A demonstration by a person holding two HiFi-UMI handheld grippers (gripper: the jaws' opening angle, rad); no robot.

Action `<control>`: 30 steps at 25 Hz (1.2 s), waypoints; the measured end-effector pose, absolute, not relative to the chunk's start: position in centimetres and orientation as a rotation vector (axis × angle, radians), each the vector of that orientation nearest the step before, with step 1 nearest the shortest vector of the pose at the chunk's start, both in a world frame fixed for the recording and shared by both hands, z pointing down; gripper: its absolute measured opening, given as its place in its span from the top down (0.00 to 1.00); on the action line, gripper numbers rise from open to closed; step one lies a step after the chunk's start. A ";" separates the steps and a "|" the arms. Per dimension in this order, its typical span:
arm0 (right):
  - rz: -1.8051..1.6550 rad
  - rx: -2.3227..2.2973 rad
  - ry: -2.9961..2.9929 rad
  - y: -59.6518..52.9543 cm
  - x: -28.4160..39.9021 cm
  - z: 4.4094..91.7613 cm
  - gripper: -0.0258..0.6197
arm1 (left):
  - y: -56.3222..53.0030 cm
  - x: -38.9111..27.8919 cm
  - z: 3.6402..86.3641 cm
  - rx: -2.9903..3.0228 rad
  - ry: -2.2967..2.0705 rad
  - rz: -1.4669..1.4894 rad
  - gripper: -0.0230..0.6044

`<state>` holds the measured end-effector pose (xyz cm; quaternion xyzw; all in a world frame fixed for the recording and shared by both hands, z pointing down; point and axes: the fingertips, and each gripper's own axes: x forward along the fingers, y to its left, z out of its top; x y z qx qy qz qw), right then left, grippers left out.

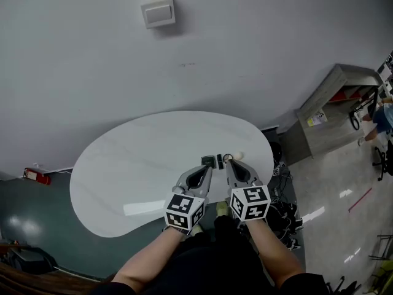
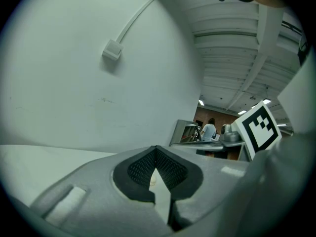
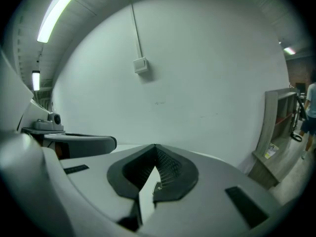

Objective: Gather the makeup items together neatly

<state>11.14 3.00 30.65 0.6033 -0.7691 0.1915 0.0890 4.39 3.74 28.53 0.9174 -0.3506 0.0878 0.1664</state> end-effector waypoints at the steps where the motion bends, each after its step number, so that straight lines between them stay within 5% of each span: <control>1: 0.556 1.796 -2.297 2.9 11.0 29.9 0.94 | 3.6 4.2 27.8 2.617 -1.008 0.231 0.95; 30: 0.330 1.750 -2.386 4.1 9.4 23.1 0.94 | 4.3 1.8 21.7 2.632 -1.099 0.019 0.95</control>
